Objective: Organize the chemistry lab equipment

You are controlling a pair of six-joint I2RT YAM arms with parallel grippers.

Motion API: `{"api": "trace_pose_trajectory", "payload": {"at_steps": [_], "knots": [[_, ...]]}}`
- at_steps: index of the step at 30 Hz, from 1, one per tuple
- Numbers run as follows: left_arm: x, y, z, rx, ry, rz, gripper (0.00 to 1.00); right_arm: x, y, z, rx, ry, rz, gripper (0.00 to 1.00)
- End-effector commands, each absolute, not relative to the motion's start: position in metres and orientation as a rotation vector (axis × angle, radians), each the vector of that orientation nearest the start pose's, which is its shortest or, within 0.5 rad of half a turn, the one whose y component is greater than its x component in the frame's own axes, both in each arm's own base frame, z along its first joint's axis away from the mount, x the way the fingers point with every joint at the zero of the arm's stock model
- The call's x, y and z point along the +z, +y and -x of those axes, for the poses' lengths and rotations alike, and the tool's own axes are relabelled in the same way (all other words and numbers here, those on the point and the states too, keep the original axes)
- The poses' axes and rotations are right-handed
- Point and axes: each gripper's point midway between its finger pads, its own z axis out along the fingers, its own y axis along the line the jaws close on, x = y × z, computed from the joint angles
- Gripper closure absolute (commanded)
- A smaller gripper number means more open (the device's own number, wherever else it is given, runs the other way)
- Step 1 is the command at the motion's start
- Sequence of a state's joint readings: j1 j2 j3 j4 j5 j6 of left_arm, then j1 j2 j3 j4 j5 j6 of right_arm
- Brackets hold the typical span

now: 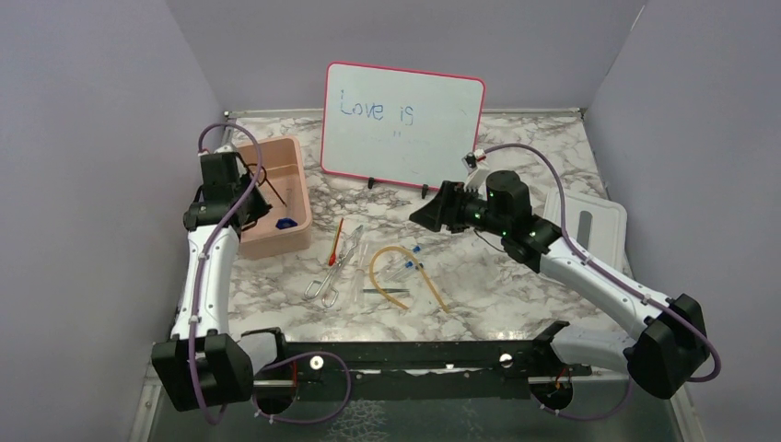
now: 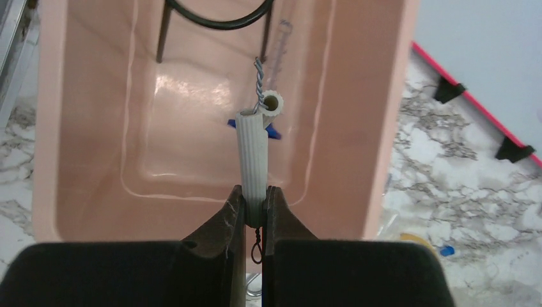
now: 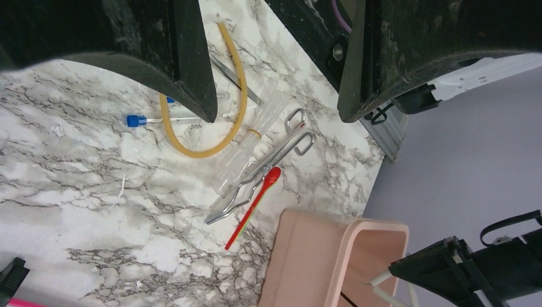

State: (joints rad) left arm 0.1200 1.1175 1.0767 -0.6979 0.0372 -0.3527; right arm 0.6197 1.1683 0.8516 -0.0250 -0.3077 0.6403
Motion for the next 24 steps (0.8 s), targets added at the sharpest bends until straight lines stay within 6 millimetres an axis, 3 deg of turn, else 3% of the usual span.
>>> {"api": "trace_pose_trajectory", "payload": {"at_steps": [1, 6, 14, 24], "knots": [[0.165, 0.036, -0.299, -0.132, 2.325, 0.606, 1.00, 0.227, 0.283, -0.252, 1.164, 2.067, 0.201, 0.27], [0.132, 0.033, -0.297, -0.264, 2.374, 0.676, 1.00, 0.217, 0.283, -0.250, 1.168, 2.091, 0.200, 0.27], [0.110, 0.037, -0.313, -0.391, 2.370, 0.751, 0.99, 0.203, 0.288, -0.248, 1.179, 2.138, 0.222, 0.28], [0.109, 0.069, -0.326, -0.211, 2.360, 0.806, 0.75, 0.202, 0.294, -0.254, 1.189, 2.120, 0.246, 0.27]]}}
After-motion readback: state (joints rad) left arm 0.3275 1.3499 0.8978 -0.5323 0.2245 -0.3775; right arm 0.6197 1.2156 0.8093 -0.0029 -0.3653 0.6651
